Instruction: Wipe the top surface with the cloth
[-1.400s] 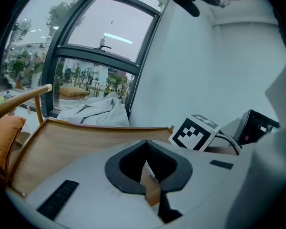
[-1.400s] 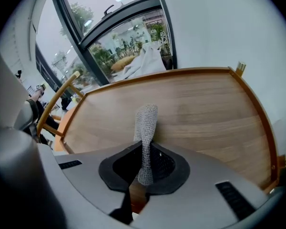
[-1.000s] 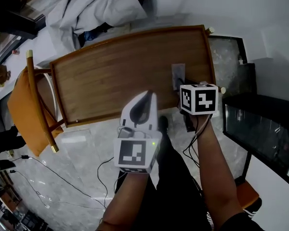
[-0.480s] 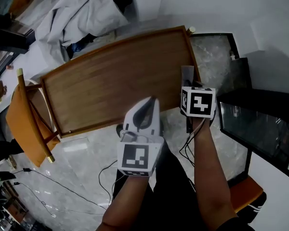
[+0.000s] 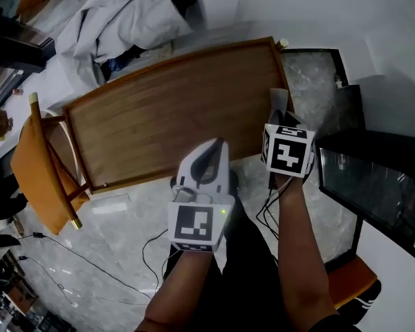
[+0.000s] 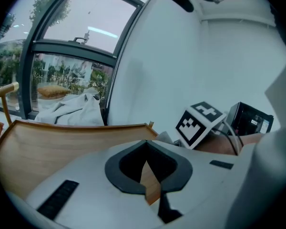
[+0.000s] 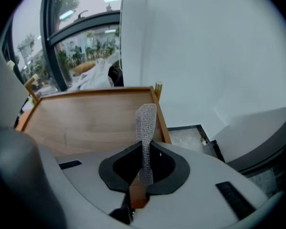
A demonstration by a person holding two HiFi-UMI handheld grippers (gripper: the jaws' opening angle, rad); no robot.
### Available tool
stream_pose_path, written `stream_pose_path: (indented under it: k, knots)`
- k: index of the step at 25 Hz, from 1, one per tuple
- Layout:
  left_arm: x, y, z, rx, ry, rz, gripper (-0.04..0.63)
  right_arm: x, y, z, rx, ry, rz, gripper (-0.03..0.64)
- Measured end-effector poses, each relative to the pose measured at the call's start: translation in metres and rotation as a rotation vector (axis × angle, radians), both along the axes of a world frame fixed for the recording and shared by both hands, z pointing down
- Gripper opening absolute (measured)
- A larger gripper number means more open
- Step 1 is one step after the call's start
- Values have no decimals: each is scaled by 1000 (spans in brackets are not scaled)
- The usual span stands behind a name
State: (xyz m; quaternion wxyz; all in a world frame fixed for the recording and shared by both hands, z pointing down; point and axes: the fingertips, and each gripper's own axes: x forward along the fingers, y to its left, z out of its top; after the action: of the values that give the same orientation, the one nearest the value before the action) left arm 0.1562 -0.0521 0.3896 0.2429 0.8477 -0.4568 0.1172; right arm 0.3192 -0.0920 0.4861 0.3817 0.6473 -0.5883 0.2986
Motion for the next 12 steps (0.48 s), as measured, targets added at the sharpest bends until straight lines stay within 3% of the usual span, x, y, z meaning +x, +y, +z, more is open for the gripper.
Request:
stream_pose_path:
  k: [3, 6, 12]
  knots:
    - [-26, 3, 4, -2, -28, -53, 11, -38, -12, -27, 102, -105, -112, 37]
    - [-71, 11, 3, 8, -55, -145, 11, -103, -15, -43, 151, -225, -261, 37]
    - [-176, 42, -6, 16, -87, -295, 11, -257, 17, -36, 103, -428, -455, 37]
